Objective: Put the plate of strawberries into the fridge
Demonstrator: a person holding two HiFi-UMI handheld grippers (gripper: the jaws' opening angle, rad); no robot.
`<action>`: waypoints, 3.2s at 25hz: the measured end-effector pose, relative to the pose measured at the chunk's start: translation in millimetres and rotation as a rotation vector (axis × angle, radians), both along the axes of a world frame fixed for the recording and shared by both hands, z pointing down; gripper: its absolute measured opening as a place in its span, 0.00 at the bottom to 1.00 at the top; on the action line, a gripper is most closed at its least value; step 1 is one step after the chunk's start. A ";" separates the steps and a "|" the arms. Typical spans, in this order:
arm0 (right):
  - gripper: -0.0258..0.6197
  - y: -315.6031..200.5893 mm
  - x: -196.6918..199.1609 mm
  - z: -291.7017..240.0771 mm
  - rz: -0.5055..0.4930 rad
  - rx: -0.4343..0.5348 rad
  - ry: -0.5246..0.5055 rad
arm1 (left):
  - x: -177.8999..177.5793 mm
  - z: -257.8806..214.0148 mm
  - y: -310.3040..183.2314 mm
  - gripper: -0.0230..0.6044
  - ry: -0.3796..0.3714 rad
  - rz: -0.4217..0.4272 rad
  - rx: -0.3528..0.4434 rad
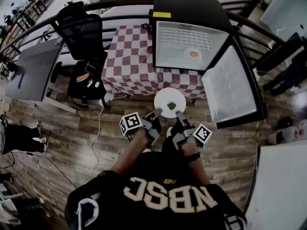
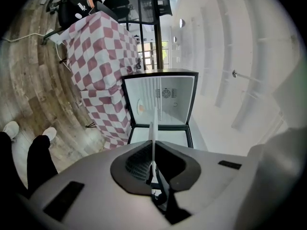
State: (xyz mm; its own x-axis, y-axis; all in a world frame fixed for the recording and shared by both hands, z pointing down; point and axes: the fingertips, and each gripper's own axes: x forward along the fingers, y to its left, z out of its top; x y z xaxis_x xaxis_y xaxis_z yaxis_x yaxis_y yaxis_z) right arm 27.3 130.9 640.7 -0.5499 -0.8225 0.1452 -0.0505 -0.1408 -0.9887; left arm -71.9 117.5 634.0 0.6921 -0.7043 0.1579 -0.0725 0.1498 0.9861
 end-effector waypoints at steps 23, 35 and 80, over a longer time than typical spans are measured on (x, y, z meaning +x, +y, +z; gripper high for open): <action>0.10 -175.3 60.9 -17.3 -0.144 0.020 0.024 | 65.4 -12.7 -158.6 0.08 -0.042 -0.163 0.003; 0.10 -230.8 70.1 -31.4 -0.044 0.050 0.076 | 74.5 -26.5 -223.9 0.08 -0.011 -0.058 0.028; 0.10 -326.7 67.7 -36.8 0.054 0.075 0.096 | 73.0 -28.0 -325.6 0.08 0.008 0.031 0.025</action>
State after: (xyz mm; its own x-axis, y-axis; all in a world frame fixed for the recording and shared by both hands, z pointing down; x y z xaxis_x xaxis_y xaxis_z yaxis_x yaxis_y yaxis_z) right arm 94.9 -195.8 603.9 -0.4912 -0.8609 0.1325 -0.1402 -0.0720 -0.9875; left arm 1.1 -208.0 606.1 0.7148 -0.6863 0.1345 -0.0684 0.1228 0.9901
